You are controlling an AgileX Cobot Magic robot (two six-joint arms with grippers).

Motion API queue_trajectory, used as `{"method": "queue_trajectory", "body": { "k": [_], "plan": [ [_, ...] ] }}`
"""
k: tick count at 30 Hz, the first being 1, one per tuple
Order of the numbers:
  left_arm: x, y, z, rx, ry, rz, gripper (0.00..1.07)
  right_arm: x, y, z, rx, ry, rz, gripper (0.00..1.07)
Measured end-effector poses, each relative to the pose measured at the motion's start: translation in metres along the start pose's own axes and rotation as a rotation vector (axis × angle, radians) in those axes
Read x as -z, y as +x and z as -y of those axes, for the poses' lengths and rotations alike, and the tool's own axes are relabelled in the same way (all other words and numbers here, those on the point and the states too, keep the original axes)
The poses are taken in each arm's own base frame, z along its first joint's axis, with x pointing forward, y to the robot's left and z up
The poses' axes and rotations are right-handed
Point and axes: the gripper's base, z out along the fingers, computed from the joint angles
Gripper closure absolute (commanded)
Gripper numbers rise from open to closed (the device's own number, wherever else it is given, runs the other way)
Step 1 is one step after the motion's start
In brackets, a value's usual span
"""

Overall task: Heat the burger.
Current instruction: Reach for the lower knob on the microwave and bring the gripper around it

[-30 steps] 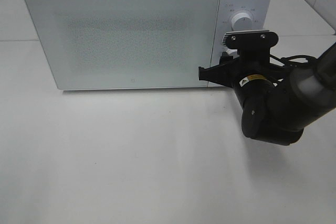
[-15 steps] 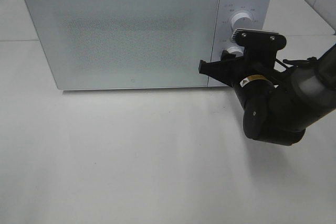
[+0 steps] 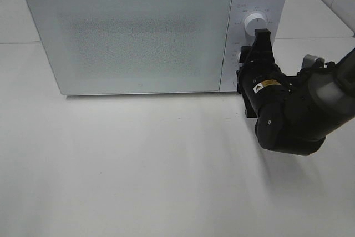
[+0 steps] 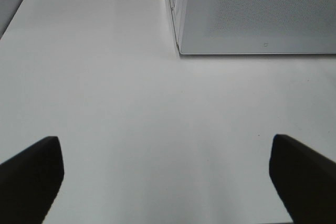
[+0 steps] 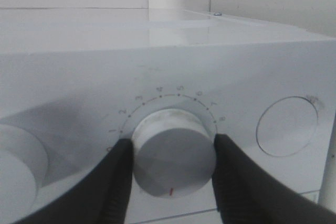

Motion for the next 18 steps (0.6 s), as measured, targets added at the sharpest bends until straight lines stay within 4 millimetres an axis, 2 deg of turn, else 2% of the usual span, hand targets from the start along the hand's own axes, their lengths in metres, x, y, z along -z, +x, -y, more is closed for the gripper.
{"method": "queue_trajectory", "body": {
  "k": [6, 15, 18],
  "plan": [
    [0.0000, 0.0000, 0.0000, 0.000, 0.000, 0.000, 0.06, 0.0000, -0.0002, -0.0001, -0.113, -0.002, 0.002, 0.96],
    [0.0000, 0.0000, 0.0000, 0.000, 0.000, 0.000, 0.06, 0.0000, -0.0002, -0.0001, -0.122, -0.002, 0.002, 0.94],
    [0.0000, 0.0000, 0.0000, 0.000, 0.000, 0.000, 0.06, 0.0000, -0.0002, -0.0001, -0.119, -0.002, 0.002, 0.89]
  ]
}}
